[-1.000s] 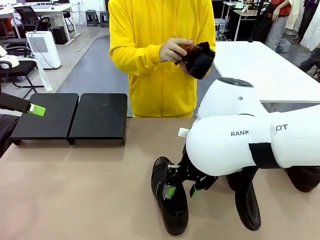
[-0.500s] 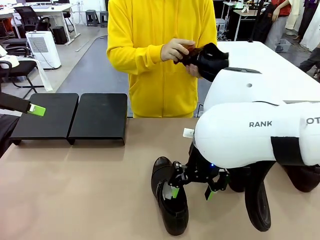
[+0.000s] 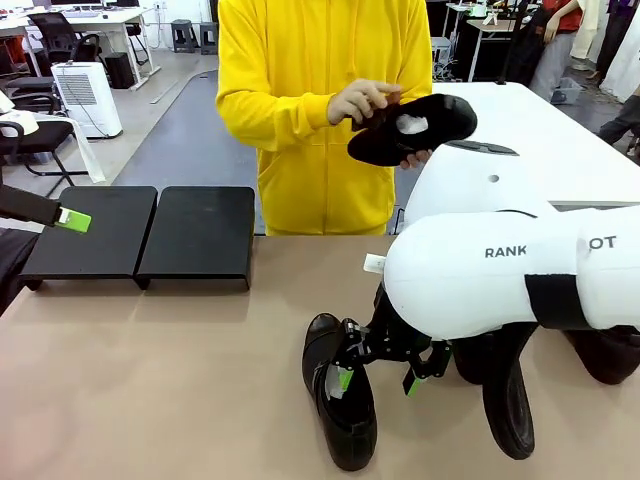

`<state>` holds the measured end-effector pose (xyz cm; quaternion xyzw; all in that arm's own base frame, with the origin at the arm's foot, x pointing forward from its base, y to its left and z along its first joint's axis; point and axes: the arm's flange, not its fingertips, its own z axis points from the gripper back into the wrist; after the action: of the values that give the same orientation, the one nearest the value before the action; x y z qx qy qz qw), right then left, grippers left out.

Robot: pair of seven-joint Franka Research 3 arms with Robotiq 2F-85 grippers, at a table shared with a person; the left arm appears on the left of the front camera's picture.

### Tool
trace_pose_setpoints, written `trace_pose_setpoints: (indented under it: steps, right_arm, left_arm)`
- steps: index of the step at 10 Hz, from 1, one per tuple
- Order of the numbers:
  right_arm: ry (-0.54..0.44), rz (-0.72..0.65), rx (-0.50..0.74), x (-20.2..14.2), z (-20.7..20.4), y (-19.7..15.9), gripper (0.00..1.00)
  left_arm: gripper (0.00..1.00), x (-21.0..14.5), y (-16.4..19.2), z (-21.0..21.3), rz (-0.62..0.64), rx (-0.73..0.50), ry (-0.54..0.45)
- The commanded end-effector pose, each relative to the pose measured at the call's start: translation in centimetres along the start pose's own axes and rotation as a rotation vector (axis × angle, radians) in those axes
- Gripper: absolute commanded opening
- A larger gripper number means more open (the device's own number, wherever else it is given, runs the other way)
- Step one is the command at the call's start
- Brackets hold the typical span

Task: Organize the shoes by placing them on the stand.
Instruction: Place the Shoe from the middle of the table onto the Shoes Stand.

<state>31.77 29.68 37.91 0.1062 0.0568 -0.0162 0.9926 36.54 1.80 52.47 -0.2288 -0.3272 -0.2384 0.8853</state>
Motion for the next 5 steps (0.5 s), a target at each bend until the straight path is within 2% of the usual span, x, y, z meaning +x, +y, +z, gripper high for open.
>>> trace_pose_setpoints:
  steps: [1, 3, 4, 5]
  right_arm:
    - [-0.009, 0.001, 0.009, 0.1, -0.1, 0.3, 1.00]
    - [0.000, 0.000, 0.000, 0.0, 0.0, 0.0, 1.00]
    - [-0.197, 0.086, -0.117, -2.3, 2.3, 1.3, 1.00]
    - [-0.266, 0.121, -0.141, -3.6, 5.0, -0.4, 1.00]
  left_arm:
    - [1.00, -0.1, 0.1, 0.2, -0.015, -0.011, -0.005]
    - [1.00, -0.1, 0.1, 0.2, -0.015, -0.011, -0.005]
    - [1.00, -0.1, 0.1, 0.2, -0.015, -0.011, -0.005]
    - [1.00, -0.1, 0.1, 0.2, -0.015, -0.011, -0.005]
